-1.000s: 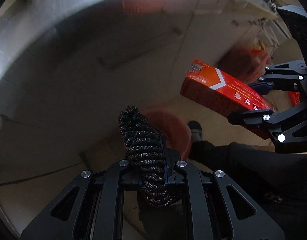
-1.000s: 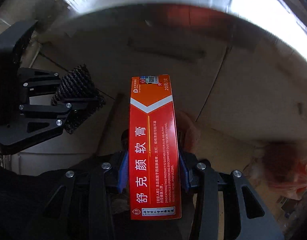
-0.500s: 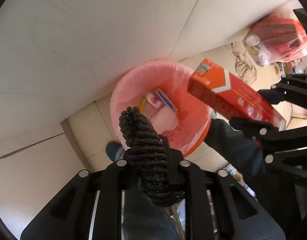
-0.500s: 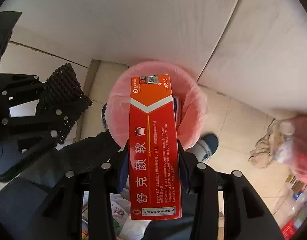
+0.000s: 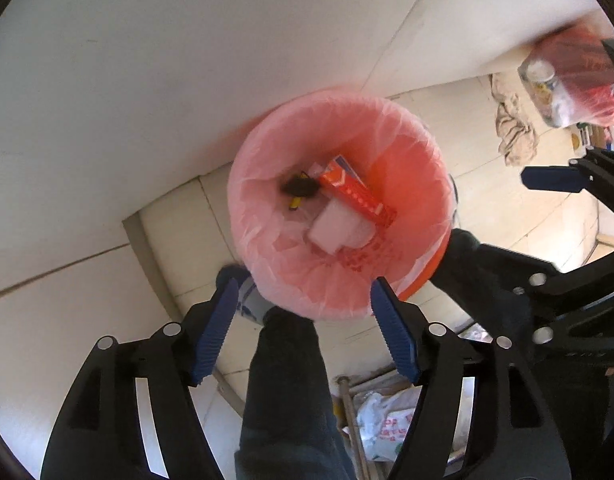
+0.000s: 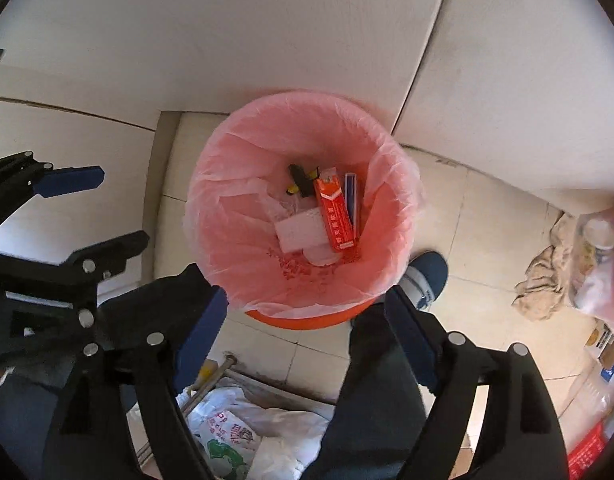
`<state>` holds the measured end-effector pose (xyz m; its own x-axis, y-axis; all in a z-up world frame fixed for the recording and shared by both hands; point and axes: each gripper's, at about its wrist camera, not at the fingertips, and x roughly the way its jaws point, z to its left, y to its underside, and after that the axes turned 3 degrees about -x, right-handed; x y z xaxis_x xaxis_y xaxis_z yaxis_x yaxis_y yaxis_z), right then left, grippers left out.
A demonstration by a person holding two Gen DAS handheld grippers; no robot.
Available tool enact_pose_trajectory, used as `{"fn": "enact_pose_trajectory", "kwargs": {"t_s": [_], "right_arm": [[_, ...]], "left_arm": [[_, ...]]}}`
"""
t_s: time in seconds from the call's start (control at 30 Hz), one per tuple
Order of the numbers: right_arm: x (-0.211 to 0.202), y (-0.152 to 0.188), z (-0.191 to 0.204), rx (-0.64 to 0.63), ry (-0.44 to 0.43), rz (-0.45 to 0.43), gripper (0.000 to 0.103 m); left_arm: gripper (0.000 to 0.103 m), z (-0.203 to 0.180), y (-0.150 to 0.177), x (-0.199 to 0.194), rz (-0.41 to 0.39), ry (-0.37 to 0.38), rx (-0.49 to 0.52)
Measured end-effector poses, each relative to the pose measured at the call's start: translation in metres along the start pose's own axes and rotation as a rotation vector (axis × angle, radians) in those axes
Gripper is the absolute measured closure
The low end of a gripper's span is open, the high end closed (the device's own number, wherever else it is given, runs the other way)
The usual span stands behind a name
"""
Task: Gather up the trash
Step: 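Move both grippers back to the counter by the bottle and paper, then grasp the clear plastic bottle with left gripper while right gripper grasps the brown paper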
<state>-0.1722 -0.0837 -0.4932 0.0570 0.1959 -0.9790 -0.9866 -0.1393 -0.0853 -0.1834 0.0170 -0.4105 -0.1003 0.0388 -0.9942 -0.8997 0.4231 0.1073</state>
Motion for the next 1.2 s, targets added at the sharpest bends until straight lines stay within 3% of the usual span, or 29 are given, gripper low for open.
{"fn": "enact_pose_trajectory", "kwargs": {"t_s": [0.13, 0.37, 0.53, 0.63, 0.73, 0.97, 1.1, 1.2], "right_arm": [[-0.091, 0.017, 0.005, -0.065, 0.02, -0.129, 0.022], [-0.282, 0.026, 0.002, -0.094, 0.103, -0.407, 0.011], [-0.382, -0.009, -0.002, -0.107, 0.16, -0.638, 0.005], [-0.42, -0.057, -0.005, -0.147, 0.21, -0.758, 0.005], [-0.452, -0.117, -0.012, -0.195, 0.266, -0.871, 0.005], [-0.497, -0.257, -0.036, -0.231, 0.324, -0.968, 0.005], [-0.499, -0.306, -0.051, -0.234, 0.338, -0.962, 0.005], [-0.497, -0.323, -0.058, -0.233, 0.331, -0.95, 0.005]], "left_arm": [[0.036, 0.008, 0.013, -0.072, -0.096, 0.025, 0.0], [0.028, 0.028, 0.023, -0.262, -0.356, 0.025, -0.051], [0.022, 0.037, -0.008, -0.369, -0.548, -0.006, -0.106], [0.018, 0.047, -0.046, -0.415, -0.645, 0.027, -0.184], [0.017, 0.057, -0.086, -0.441, -0.701, 0.045, -0.259], [0.016, 0.1, -0.176, -0.477, -0.795, 0.04, -0.432], [0.016, 0.129, -0.231, -0.469, -0.782, 0.063, -0.525], [0.016, 0.15, -0.262, -0.453, -0.718, 0.12, -0.637]]}}
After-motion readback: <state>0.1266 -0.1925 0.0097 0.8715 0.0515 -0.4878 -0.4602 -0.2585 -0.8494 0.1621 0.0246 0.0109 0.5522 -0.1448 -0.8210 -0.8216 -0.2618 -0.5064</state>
